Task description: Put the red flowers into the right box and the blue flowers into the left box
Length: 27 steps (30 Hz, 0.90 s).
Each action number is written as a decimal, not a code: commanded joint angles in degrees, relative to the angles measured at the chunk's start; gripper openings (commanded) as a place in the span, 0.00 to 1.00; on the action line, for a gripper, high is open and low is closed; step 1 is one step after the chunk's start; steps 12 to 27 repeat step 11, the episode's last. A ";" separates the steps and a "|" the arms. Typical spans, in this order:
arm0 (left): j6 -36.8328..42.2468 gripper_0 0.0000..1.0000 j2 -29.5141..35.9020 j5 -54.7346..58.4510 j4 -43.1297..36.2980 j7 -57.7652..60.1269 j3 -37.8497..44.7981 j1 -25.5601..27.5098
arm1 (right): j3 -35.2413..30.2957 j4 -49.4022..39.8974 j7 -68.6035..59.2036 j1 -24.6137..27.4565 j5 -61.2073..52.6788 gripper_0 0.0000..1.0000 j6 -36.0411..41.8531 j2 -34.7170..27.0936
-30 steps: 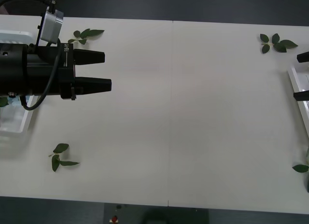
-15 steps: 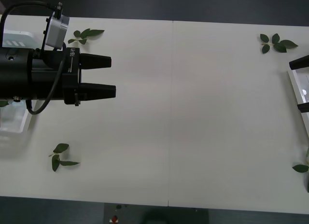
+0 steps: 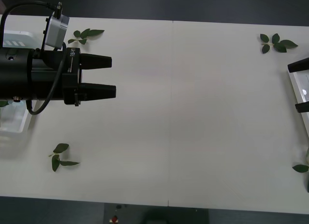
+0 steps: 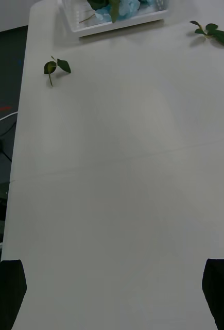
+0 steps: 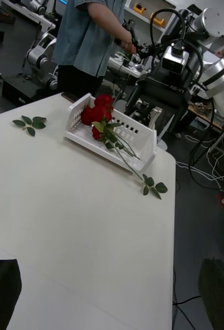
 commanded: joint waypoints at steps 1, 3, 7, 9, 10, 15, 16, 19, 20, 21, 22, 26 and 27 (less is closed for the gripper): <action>0.26 1.00 0.33 0.55 -1.37 -1.96 0.57 -0.10 | -0.76 -0.04 2.03 -0.32 0.31 1.00 -0.07 0.24; 0.26 1.00 0.33 0.55 -1.37 -1.96 0.57 -0.10 | -0.76 -0.04 2.03 -0.32 0.31 1.00 -0.07 0.24; 0.26 1.00 0.33 0.55 -1.37 -1.96 0.57 -0.10 | -0.76 -0.04 2.03 -0.32 0.31 1.00 -0.07 0.24; 0.26 1.00 0.33 0.55 -1.37 -1.96 0.57 -0.10 | -0.76 -0.04 2.03 -0.32 0.31 1.00 -0.07 0.24; 0.26 1.00 0.33 0.55 -1.37 -1.96 0.57 -0.10 | -0.76 -0.04 2.03 -0.32 0.31 1.00 -0.07 0.24; 0.26 1.00 0.33 0.55 -1.37 -1.96 0.57 -0.10 | -0.76 -0.04 2.03 -0.32 0.31 1.00 -0.07 0.24; 0.26 1.00 0.33 0.55 -1.37 -1.96 0.57 -0.10 | -0.76 -0.04 2.03 -0.32 0.31 1.00 -0.07 0.24; 0.26 1.00 0.33 0.55 -1.37 -1.96 0.57 -0.10 | -0.76 -0.04 2.03 -0.32 0.31 1.00 -0.07 0.24; 0.26 1.00 0.33 0.55 -1.37 -1.96 0.57 -0.10 | -0.76 -0.04 2.03 -0.32 0.31 1.00 -0.07 0.24; 0.26 1.00 0.33 0.55 -1.37 -1.96 0.57 -0.10 | -0.76 -0.04 2.03 -0.32 0.31 1.00 -0.07 0.24; 0.26 1.00 0.33 0.55 -1.37 -1.96 0.57 -0.10 | -0.76 -0.04 2.03 -0.32 0.31 1.00 -0.07 0.24; 0.26 1.00 0.33 0.55 -1.37 -1.96 0.57 -0.10 | -0.76 -0.04 2.03 -0.32 0.31 1.00 -0.07 0.24; 0.26 1.00 0.33 0.55 -1.37 -1.96 0.57 -0.10 | -0.76 -0.04 2.03 -0.32 0.31 1.00 -0.07 0.24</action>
